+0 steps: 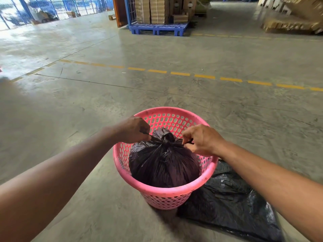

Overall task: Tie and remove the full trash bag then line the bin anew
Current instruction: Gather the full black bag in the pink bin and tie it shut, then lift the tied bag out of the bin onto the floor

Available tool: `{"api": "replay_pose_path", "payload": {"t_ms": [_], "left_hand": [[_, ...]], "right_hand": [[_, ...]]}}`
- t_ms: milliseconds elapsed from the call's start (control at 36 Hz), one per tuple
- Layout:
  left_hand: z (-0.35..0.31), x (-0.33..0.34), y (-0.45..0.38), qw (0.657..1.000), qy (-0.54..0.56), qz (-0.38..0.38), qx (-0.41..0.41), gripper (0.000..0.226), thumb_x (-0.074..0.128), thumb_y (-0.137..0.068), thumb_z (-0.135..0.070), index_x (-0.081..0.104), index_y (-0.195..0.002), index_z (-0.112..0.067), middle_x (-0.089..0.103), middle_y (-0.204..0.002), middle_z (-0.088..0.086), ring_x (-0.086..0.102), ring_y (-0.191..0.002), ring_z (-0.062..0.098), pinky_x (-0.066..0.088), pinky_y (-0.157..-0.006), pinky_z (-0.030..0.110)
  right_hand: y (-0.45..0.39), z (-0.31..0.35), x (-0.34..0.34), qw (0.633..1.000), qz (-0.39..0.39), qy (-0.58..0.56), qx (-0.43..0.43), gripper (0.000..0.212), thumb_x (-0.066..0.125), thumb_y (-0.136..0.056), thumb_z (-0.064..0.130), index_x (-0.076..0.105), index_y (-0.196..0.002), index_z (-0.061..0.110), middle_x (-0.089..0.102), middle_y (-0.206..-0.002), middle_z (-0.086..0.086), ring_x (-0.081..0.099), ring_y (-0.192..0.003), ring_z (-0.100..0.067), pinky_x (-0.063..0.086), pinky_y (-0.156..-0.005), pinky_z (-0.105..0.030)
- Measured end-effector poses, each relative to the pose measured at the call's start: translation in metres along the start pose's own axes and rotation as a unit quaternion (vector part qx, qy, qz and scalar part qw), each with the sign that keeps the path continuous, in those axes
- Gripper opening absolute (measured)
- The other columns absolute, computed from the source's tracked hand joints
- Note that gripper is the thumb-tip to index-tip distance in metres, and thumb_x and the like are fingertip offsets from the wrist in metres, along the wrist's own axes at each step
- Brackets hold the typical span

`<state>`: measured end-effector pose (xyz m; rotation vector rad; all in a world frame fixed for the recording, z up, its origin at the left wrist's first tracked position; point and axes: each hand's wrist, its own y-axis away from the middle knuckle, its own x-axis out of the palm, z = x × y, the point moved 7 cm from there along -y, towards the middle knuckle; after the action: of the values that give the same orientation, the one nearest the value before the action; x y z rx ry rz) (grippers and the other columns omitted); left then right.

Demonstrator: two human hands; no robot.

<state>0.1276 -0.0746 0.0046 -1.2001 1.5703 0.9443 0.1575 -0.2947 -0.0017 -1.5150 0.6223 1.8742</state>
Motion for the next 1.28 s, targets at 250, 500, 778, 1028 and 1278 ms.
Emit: {"api": "replay_pose_path", "payload": {"t_ms": [250,500,778,1028,1278], "left_hand": [[-0.055,0.016,0.008,0.994,-0.094,0.01,0.06,0.079,0.059,-0.068,-0.085,0.059,-0.129,-0.035,0.061,-0.117,-0.004,0.06,-0.106,0.019,0.05,-0.089,0.037],[-0.062,0.046,0.003,0.998,-0.037,-0.04,0.039,0.026,0.074,-0.085,-0.041,0.066,-0.101,-0.022,0.074,-0.096,0.004,0.071,-0.088,0.031,0.052,-0.069,0.037],[-0.06,-0.018,0.003,0.983,0.024,-0.178,0.044,0.014,0.063,-0.078,-0.019,0.064,-0.092,-0.015,0.073,-0.087,0.009,0.069,-0.083,0.036,0.049,-0.069,0.041],[-0.038,-0.15,0.034,0.907,0.093,-0.402,-0.079,0.018,0.068,-0.092,-0.024,0.069,-0.106,-0.012,0.071,-0.092,0.005,0.06,-0.084,0.023,0.035,-0.07,0.028],[0.012,-0.242,0.104,0.79,0.115,-0.578,-0.167,0.029,0.061,-0.088,-0.032,0.066,-0.108,-0.012,0.074,-0.103,0.008,0.069,-0.098,0.03,0.055,-0.087,0.042]], "right_hand": [[0.041,-0.055,-0.036,0.955,-0.227,-0.096,0.165,0.037,0.065,-0.085,0.045,0.062,-0.118,0.028,0.054,-0.111,-0.003,0.065,-0.091,-0.025,0.053,-0.08,-0.036],[0.061,-0.068,0.008,0.897,-0.188,-0.256,0.308,0.029,0.055,-0.1,0.036,0.067,-0.119,0.017,0.074,-0.12,-0.012,0.067,-0.11,-0.034,0.045,-0.078,-0.035],[0.061,-0.063,-0.002,0.892,-0.207,-0.224,0.333,0.028,0.059,-0.095,0.031,0.077,-0.107,0.013,0.076,-0.106,-0.019,0.07,-0.101,-0.039,0.053,-0.078,-0.04],[0.067,-0.05,-0.012,0.903,-0.201,-0.256,0.279,0.076,0.037,-0.08,0.076,0.077,-0.113,0.02,0.077,-0.11,-0.015,0.071,-0.105,-0.039,0.051,-0.077,-0.04],[0.068,-0.053,-0.003,0.896,-0.151,-0.252,0.332,0.039,0.051,-0.098,0.047,0.07,-0.111,0.016,0.074,-0.114,-0.015,0.067,-0.098,-0.034,0.044,-0.072,-0.035]]}}
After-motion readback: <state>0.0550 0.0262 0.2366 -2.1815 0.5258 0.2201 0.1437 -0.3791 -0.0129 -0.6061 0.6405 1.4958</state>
